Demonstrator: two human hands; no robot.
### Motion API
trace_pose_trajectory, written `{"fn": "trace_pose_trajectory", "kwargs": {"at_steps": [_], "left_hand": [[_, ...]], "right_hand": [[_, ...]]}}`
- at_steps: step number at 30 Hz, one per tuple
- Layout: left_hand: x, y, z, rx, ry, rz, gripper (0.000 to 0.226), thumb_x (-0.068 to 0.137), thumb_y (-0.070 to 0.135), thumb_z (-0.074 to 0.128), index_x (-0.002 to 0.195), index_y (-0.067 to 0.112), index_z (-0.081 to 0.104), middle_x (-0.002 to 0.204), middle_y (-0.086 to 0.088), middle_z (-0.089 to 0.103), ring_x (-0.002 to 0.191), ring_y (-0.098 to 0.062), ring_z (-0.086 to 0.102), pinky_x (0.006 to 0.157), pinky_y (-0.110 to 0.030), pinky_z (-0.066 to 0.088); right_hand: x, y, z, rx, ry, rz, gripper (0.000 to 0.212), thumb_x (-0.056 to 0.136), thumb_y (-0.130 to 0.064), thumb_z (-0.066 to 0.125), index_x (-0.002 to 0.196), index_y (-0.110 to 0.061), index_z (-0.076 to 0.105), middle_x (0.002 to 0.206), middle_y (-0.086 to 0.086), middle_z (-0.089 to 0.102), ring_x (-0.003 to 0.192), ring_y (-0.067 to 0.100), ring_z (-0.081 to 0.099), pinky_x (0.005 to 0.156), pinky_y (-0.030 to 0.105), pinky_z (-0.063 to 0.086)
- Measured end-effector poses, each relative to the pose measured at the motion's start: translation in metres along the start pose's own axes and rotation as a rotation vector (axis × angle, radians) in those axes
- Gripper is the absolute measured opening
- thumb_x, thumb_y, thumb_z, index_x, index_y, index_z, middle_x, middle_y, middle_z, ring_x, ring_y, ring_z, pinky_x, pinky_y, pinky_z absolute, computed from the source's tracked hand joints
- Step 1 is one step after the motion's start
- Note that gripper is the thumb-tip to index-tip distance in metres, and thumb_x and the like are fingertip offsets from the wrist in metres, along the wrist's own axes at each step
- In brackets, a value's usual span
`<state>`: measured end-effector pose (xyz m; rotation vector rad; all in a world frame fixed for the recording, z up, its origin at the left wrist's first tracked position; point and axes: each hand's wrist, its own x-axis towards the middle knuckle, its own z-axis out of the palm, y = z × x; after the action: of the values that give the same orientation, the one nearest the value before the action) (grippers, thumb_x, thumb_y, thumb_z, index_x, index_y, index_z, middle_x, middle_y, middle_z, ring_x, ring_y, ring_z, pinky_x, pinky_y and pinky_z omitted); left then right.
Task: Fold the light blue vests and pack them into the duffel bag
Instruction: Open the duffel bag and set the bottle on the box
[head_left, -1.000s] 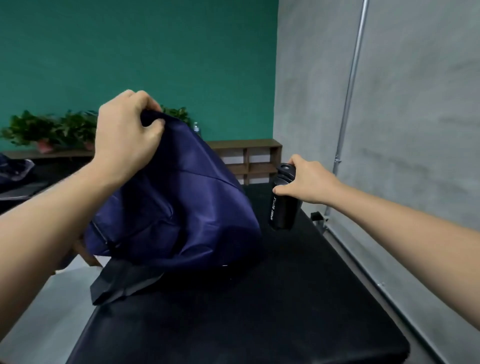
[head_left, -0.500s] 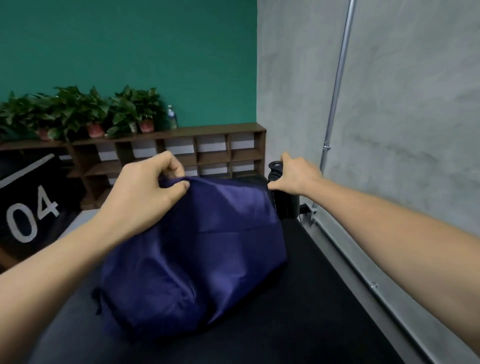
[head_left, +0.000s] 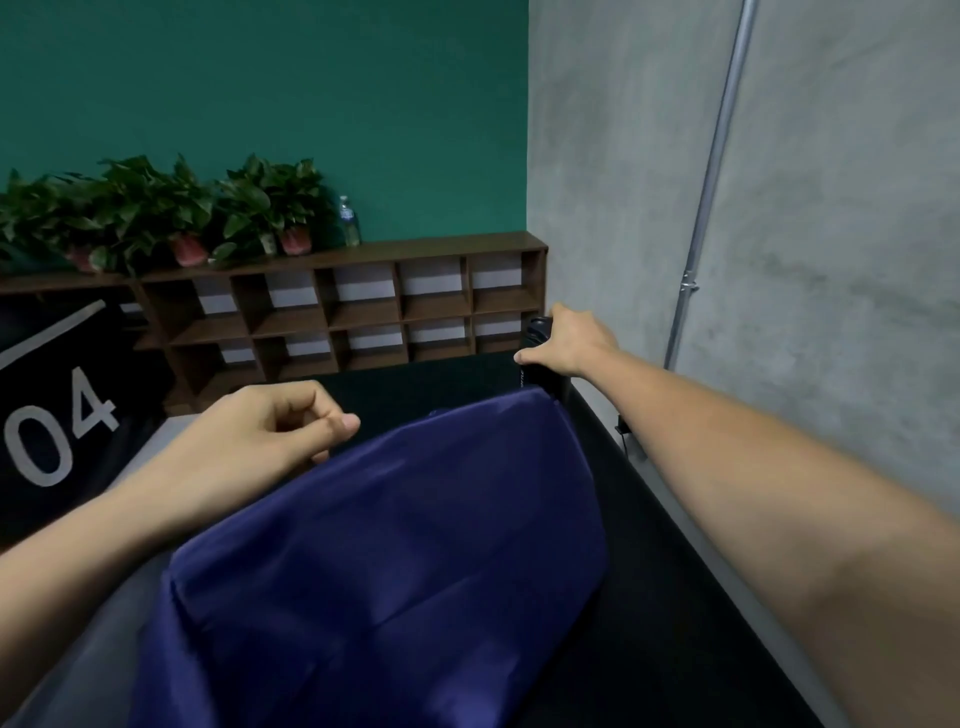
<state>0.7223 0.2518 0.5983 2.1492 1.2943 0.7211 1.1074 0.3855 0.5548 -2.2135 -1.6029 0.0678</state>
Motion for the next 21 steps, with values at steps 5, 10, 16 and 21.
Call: {"fn": "trace_pose_trajectory", "kwargs": {"at_steps": [5, 10, 16, 21], "left_hand": [[0.008, -0.019, -0.003, 0.044, 0.011, -0.046, 0.025, 0.098, 0.042, 0.070, 0.088, 0.020, 0.075, 0.077, -0.002, 0.076, 0.066, -0.014, 0.068, 0.073, -0.035, 0.052], [0.018, -0.043, -0.006, 0.045, -0.014, -0.069, 0.020, 0.097, 0.039, 0.074, 0.093, 0.019, 0.075, 0.080, -0.003, 0.076, 0.076, -0.022, 0.071, 0.079, -0.038, 0.054], [0.023, -0.076, -0.007, -0.013, -0.098, -0.149, 0.030, 0.084, 0.049, 0.082, 0.105, 0.029, 0.074, 0.098, -0.001, 0.079, 0.095, -0.023, 0.075, 0.095, -0.049, 0.058], [0.025, -0.096, -0.001, 0.011, -0.149, -0.192, 0.027, 0.091, 0.036, 0.084, 0.114, 0.033, 0.069, 0.106, 0.005, 0.077, 0.094, -0.012, 0.075, 0.092, -0.039, 0.059]], "right_hand": [[0.023, -0.007, 0.028, 0.007, -0.067, -0.030, 0.099, 0.068, -0.074, 0.084, 0.146, -0.021, 0.051, 0.127, 0.005, 0.069, 0.109, 0.031, 0.067, 0.089, 0.045, 0.060], [0.036, -0.004, 0.046, 0.026, -0.134, -0.055, 0.105, 0.071, -0.074, 0.084, 0.156, -0.027, 0.045, 0.142, 0.004, 0.065, 0.124, 0.032, 0.064, 0.098, 0.045, 0.058], [0.023, 0.000, 0.025, 0.087, -0.125, -0.072, 0.108, 0.080, -0.080, 0.070, 0.162, -0.017, 0.038, 0.158, 0.010, 0.052, 0.140, 0.035, 0.054, 0.112, 0.048, 0.049], [-0.040, -0.024, -0.011, 0.157, -0.031, -0.283, 0.063, 0.099, -0.064, 0.058, 0.146, -0.021, 0.056, 0.146, 0.004, 0.060, 0.132, 0.025, 0.058, 0.109, 0.044, 0.049]]}}
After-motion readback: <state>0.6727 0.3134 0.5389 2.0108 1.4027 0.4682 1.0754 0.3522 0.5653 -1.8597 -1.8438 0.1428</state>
